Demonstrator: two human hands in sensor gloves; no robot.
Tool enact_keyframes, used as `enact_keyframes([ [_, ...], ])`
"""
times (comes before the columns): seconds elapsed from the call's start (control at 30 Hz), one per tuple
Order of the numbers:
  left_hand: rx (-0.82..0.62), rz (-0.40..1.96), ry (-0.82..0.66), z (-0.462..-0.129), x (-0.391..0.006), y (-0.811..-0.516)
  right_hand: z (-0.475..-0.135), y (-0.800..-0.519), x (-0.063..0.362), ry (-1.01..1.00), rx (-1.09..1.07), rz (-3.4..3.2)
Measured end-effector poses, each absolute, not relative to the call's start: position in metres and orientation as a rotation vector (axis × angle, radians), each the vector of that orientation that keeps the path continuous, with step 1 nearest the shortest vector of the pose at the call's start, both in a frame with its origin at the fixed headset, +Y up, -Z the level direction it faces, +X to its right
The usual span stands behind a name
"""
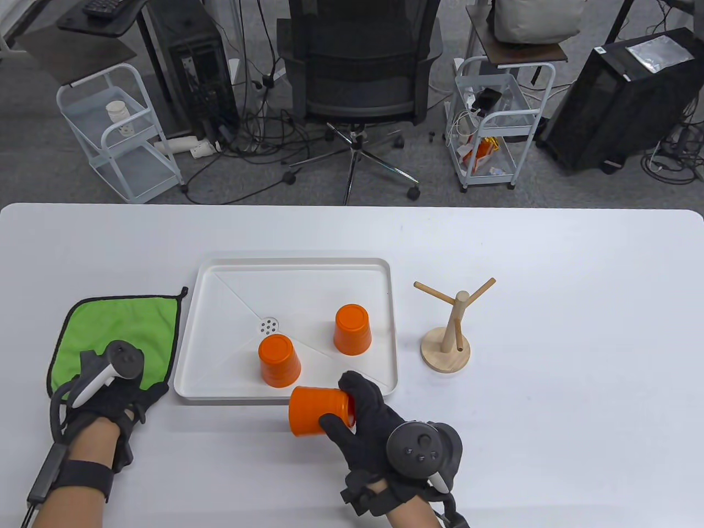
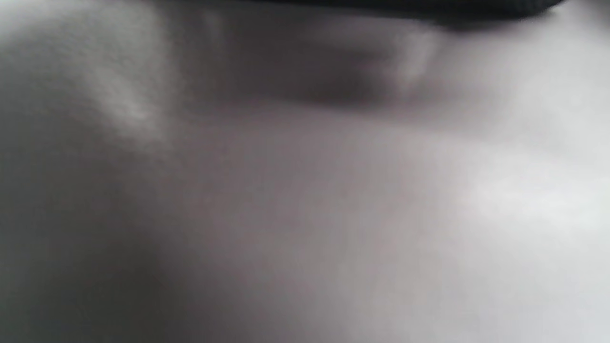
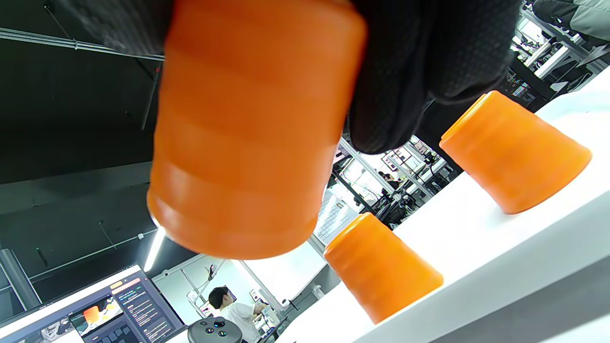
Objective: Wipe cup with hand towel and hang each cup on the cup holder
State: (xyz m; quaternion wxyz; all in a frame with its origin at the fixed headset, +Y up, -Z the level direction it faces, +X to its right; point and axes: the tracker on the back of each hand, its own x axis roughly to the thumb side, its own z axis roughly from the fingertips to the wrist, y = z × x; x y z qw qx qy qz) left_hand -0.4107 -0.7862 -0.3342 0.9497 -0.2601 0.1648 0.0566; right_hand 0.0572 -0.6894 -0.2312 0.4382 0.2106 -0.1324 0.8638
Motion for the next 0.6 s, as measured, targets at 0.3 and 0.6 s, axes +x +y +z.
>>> enact_keyframes([
  [0.3, -0.406, -0.023, 0.386, -0.337, -0.4, -0.777, -0.232, -0.69, 0.057, -0.319, 0.514, 2.153],
  [0.6, -0.324, 0.046, 0.397, -0.332, -0.4, -0.761, -0.232, -0.689, 0.057, -0.308, 0.518, 2.14],
])
